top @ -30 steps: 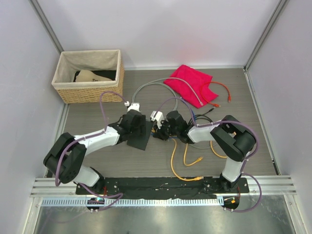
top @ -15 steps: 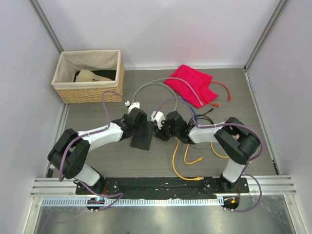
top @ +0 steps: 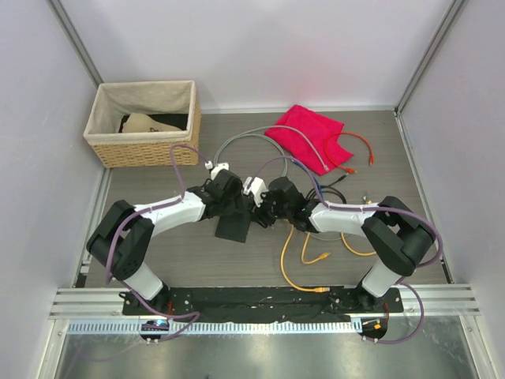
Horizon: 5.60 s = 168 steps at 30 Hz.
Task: Insert the plug into the switch port
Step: Insert the connector into the switch port, then pick up the connector from the center of the board.
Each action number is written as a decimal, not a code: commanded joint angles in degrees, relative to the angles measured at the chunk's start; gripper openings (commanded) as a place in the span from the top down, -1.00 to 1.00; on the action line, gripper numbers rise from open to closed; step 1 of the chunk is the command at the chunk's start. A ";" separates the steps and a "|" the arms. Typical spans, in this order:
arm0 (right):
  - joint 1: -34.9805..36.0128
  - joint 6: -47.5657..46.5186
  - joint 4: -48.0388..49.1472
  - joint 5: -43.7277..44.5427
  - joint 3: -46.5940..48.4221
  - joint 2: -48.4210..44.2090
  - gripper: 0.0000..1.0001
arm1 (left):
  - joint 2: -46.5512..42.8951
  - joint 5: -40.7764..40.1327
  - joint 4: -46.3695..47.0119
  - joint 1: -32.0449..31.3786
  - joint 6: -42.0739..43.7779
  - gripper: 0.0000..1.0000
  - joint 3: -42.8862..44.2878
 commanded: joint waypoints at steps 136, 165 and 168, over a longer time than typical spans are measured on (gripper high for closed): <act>-40.55 2.08 -21.05 15.76 32.21 16.76 -0.01 | -44.06 5.91 -26.37 7.93 17.43 -0.99 0.39; -41.69 3.21 -26.51 3.61 36.09 18.11 0.35 | -42.91 8.11 -26.37 11.28 16.73 -1.00 -0.40; -41.69 3.30 -26.77 3.35 36.53 19.95 0.37 | -43.00 8.20 -26.37 11.36 16.82 -0.99 -0.41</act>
